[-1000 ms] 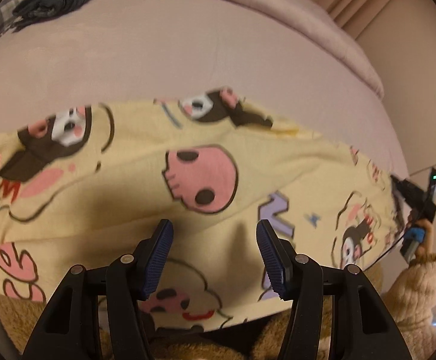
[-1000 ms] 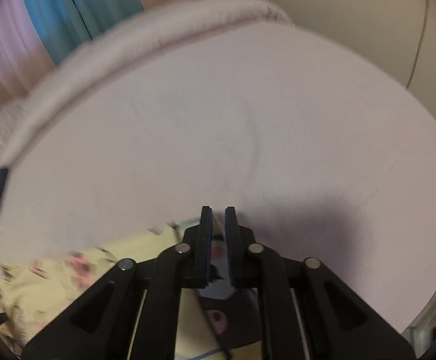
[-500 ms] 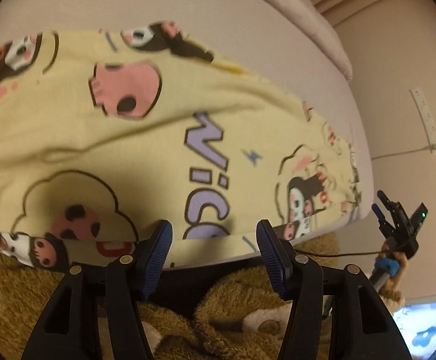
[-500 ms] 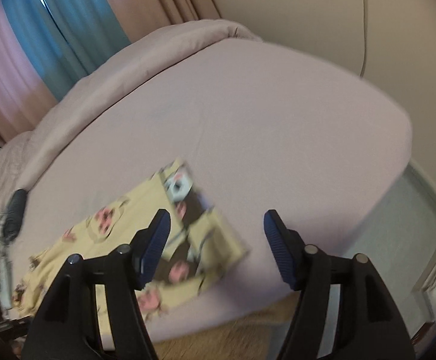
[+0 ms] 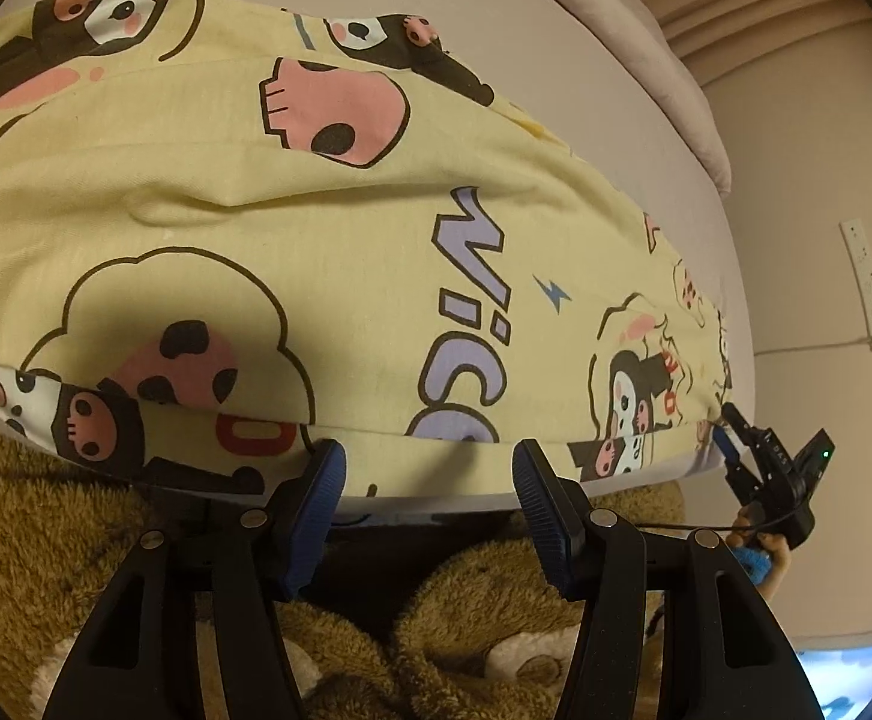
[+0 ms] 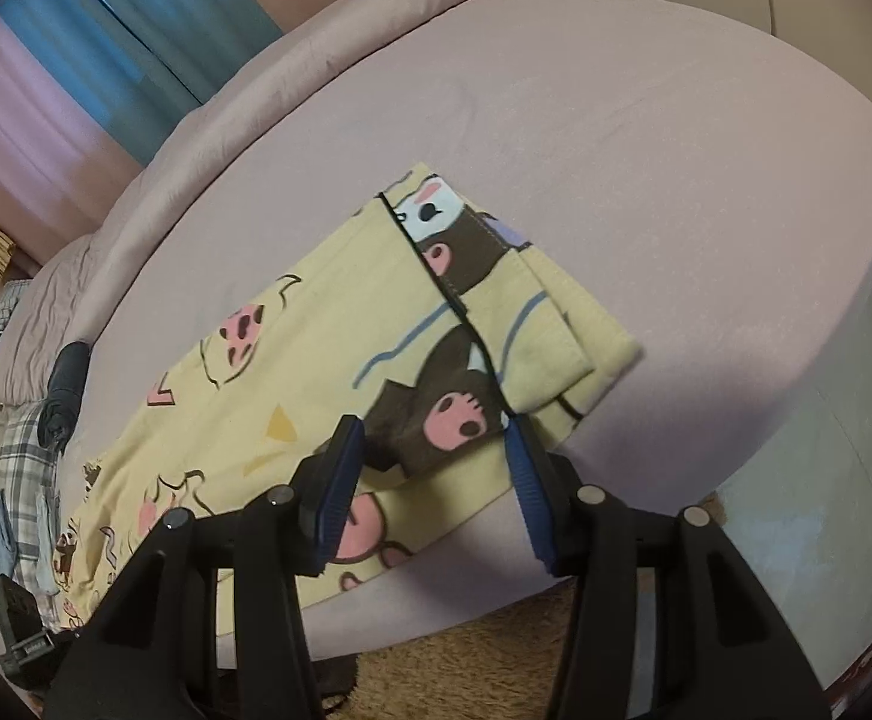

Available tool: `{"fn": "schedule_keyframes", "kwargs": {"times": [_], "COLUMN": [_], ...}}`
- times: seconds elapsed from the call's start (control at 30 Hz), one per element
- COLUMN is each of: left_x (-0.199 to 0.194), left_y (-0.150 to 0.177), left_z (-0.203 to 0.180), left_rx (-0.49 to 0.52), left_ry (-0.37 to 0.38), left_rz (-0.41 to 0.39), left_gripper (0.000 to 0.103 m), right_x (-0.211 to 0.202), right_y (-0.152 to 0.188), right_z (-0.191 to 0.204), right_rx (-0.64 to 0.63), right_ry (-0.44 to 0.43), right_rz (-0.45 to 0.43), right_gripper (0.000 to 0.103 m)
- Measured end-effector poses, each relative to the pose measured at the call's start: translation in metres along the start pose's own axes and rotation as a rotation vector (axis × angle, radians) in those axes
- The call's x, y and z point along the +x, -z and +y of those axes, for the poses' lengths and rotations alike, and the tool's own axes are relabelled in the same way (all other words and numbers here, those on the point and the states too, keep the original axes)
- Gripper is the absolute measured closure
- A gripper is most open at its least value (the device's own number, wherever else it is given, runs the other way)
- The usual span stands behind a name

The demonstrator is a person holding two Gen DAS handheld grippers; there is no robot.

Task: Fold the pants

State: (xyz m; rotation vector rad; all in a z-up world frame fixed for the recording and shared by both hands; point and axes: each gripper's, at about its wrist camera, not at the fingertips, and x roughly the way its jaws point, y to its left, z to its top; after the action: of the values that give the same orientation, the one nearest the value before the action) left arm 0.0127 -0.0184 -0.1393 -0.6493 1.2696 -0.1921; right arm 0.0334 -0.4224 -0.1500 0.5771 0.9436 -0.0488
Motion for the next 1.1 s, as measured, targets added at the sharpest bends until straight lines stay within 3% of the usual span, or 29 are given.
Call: {"fn": "schedule_keyframes", "kwargs": {"times": [0.2,0.37,0.4,0.5,0.53,0.83,0.93,1.1], "left_x": [-0.005,-0.008,-0.007,0.001,0.003,-0.006,-0.012,-0.03], "left_y": [-0.001,-0.006,-0.007,-0.006,-0.004,0.003,-0.001,-0.004], "left_z": [0.008,0.01,0.01,0.008,0.006,0.017,0.027,0.048], "left_rx": [-0.056,-0.09,-0.102,-0.107,-0.102,-0.124,-0.176,-0.252], "left_ry": [0.046,0.066,0.075,0.09,0.091,0.034,0.028,0.0], "left_rz": [-0.039,-0.096,-0.102,-0.079,-0.066,-0.061,-0.083,-0.17], "left_gripper": [0.046,0.047,0.053,0.073,0.077,0.077,0.076,0.069], "right_x": [0.002,0.012,0.015,0.018,0.015,-0.043,-0.044,-0.026], "right_y": [0.013,0.006,0.003,-0.002,-0.001,-0.009,-0.013,-0.001], "right_z": [0.013,0.012,0.011,0.01,0.009,0.005,0.002,0.007], "right_rx": [0.001,0.036,0.057,0.073,0.081,0.097,0.095,0.061], "right_ry": [-0.065,-0.103,-0.117,-0.087,-0.09,-0.096,-0.098,-0.027], "right_rz": [0.024,-0.016,-0.026,-0.043,-0.061,-0.262,-0.238,-0.154], "right_gripper": [0.054,0.056,0.062,0.097,0.096,0.098,0.098,0.093]}}
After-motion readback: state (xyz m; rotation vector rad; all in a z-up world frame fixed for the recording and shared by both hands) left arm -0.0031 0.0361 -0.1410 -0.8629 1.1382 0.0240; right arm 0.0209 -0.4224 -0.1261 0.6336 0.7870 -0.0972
